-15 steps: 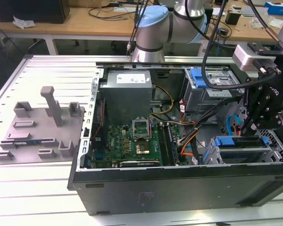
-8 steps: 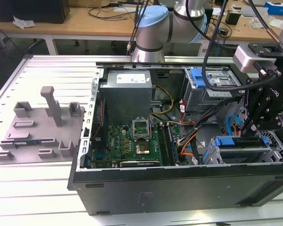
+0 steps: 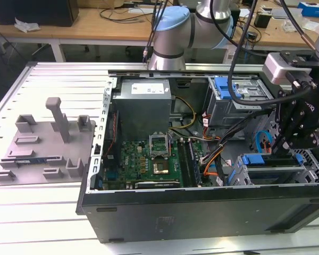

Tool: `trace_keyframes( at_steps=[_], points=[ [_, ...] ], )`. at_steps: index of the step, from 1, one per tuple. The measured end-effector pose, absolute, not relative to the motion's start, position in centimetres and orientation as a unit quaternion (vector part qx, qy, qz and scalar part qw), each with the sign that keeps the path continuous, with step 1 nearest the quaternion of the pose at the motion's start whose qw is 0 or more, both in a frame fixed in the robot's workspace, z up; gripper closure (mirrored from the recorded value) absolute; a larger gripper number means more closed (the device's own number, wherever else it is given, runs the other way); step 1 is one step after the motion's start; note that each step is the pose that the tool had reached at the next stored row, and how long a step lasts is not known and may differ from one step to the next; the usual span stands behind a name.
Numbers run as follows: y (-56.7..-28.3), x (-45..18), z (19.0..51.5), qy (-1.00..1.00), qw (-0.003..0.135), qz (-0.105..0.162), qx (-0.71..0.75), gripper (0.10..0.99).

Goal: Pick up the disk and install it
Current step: 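Insert the second disk wire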

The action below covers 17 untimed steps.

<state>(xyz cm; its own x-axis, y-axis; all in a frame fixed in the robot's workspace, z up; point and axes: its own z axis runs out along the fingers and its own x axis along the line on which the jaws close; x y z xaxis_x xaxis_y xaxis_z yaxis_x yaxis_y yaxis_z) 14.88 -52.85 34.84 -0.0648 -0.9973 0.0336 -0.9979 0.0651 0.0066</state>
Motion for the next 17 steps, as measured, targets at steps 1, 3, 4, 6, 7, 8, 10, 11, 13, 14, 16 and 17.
trace_keyframes(
  at_steps=[1, 3, 4, 6, 7, 8, 10, 11, 13, 14, 16, 17],
  points=[
    [-52.87, 14.89, 34.83, -0.73, 0.014, 0.009, 0.683, 0.922],
    [-52.87, 14.89, 34.83, -0.73, 0.014, 0.009, 0.683, 0.922],
    [-52.87, 14.89, 34.81, -0.73, 0.014, 0.009, 0.683, 0.922],
    [-52.87, 14.89, 34.78, -0.73, 0.014, 0.009, 0.683, 0.922],
    [-52.87, 14.89, 34.75, -0.73, 0.014, 0.009, 0.683, 0.922],
    [-52.87, 14.89, 34.74, -0.73, 0.014, 0.009, 0.683, 0.922],
    [-52.87, 14.89, 34.69, -0.73, 0.014, 0.009, 0.683, 0.922],
    [-52.87, 14.9, 34.68, -0.73, 0.014, 0.009, 0.683, 0.922],
    [-52.87, 14.94, 34.65, -0.73, 0.014, 0.009, 0.683, 0.922],
    [-52.87, 14.95, 34.61, -0.73, 0.014, 0.009, 0.683, 0.922],
    [-52.87, 14.96, 34.53, -0.73, 0.014, 0.009, 0.683, 0.922],
    [-52.87, 14.97, 34.5, -0.73, 0.014, 0.009, 0.683, 0.922]
  ],
)
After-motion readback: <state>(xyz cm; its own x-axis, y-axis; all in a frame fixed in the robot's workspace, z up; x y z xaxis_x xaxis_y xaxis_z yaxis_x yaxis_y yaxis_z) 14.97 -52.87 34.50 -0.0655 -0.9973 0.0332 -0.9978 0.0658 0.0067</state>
